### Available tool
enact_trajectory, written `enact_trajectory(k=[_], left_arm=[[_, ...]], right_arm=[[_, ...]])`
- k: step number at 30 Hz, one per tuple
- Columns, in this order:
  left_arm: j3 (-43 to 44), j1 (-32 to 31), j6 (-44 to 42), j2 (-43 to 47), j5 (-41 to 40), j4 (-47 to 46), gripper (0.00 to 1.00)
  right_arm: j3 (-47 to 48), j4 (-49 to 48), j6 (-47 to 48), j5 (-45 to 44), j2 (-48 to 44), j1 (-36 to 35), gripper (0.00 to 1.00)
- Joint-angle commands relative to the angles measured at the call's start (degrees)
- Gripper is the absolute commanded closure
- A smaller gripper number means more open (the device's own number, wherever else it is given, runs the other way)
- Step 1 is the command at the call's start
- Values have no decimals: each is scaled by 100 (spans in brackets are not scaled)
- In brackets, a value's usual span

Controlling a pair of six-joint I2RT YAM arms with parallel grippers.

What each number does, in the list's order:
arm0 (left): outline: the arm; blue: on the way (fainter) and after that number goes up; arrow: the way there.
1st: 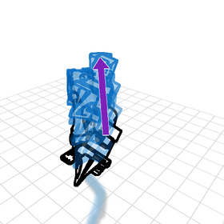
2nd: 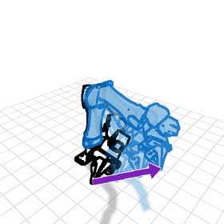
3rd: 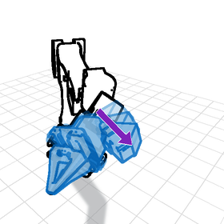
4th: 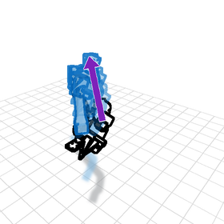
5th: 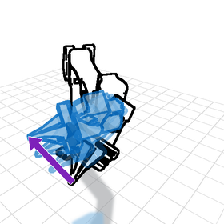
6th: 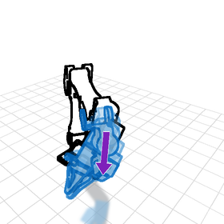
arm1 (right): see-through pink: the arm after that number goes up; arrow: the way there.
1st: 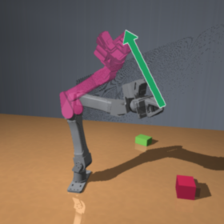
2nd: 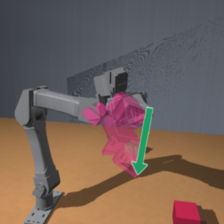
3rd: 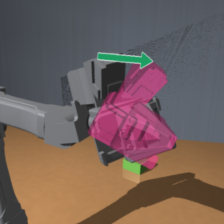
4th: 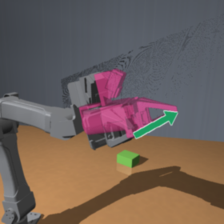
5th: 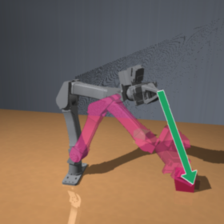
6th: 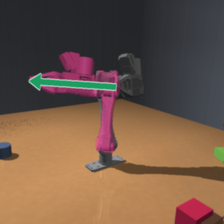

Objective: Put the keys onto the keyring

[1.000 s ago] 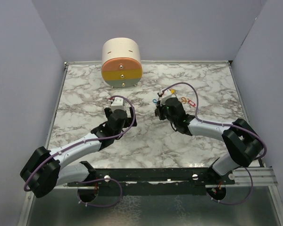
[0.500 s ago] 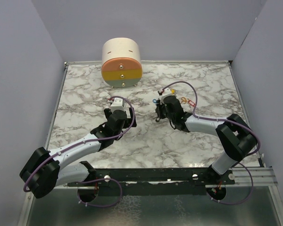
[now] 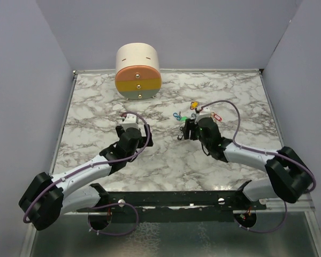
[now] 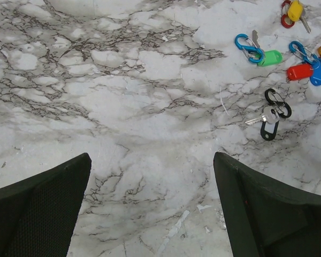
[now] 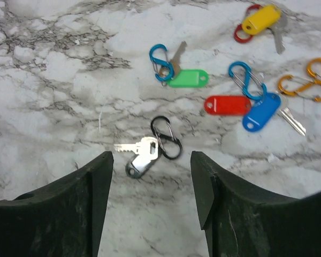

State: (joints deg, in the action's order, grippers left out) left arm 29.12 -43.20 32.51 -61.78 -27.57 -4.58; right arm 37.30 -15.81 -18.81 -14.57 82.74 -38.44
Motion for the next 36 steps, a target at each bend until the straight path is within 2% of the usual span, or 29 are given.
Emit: enact_trajectory(k=[1,4,10,14,19,24,32,36], left_arm=[[-202,5,136,184,25,11,1],[-273,-3,184,207,-19,6,1],[-442,-13,215,245,-18,-47,1],[-662,-30,293,403,-92,-97,1],[-917,-39,420,573,-91,-263,1],[-994,-40,514,631,-132,-269,1],[-1017,-48,598,632,-148,-320,1],[-1025,-43,581,735,-183,-248,1]], right_arm=[[-996,-427,-753,-569,-938,1,36],[-1499,-420,-1192,-822,-1627,-86,28],[-2440,46,-2128,-1821,-3171,-114,25],[-2776,807,-2671,-2375,-4273,-107,14],[-2754,2221,-3550,-3101,-5328,-107,13],[-2651,3282,-4259,-3653,-5914,-112,12],[-2619,3668,-4650,-3983,-6190,-112,8],[-2448,4330,-5346,-4177,-6194,-112,7]])
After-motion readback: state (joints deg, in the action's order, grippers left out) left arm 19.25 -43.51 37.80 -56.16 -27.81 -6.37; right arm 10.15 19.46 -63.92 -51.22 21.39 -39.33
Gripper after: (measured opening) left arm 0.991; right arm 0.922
